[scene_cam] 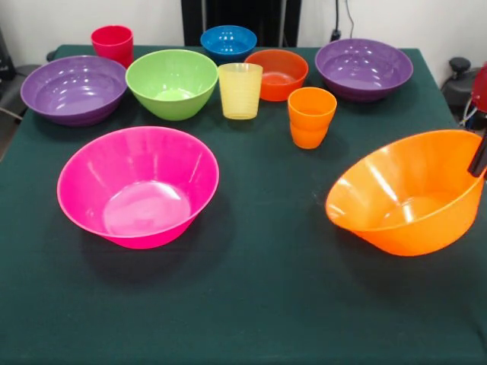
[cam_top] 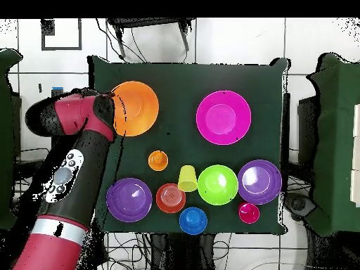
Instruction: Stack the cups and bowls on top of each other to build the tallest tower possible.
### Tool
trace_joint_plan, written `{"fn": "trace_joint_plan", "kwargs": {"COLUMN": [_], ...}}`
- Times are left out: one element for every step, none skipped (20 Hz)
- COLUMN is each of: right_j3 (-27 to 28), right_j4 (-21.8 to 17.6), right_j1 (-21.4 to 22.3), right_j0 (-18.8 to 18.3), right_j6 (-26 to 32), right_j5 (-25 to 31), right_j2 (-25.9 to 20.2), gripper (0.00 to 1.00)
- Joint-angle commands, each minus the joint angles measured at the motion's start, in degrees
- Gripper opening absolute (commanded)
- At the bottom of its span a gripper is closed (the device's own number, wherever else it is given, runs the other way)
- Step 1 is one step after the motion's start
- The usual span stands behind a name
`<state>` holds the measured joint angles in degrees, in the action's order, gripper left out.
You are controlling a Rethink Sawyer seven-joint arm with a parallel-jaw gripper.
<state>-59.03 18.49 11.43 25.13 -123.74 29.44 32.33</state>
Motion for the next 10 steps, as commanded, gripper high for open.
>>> {"fn": "trace_joint_plan", "kwargs": {"right_j3": [-3.2,-3.3,-3.3,-3.4,-3.8,-4.2,-4.7,-5.1,-5.6,-6.0], "right_j4": [-9.6,-10.3,-11.1,-11.8,-12.4,-13.0,-13.5,-14.1,-14.5,-14.9], "right_j1": [2.6,2.9,3.3,3.6,4.1,4.5,5.0,5.5,5.9,6.4], "right_j0": [-4.5,-5.1,-5.7,-6.3,-6.9,-7.4,-8.0,-8.6,-9.1,-9.7], "right_j6": [14.0,14.4,14.9,15.3,15.5,15.7,15.9,16.0,16.0,15.9], "right_j5": [-4.2,-4.3,-4.4,-4.5,-4.5,-4.4,-4.4,-4.3,-4.1,-3.8], "right_j2": [-14.9,-15.8,-16.7,-17.6,-18.6,-19.6,-20.6,-21.6,-22.5,-23.5], "gripper": [0.00,0.00,0.00,0.00,0.00,0.00,0.00,0.00,0.00,0.00]}}
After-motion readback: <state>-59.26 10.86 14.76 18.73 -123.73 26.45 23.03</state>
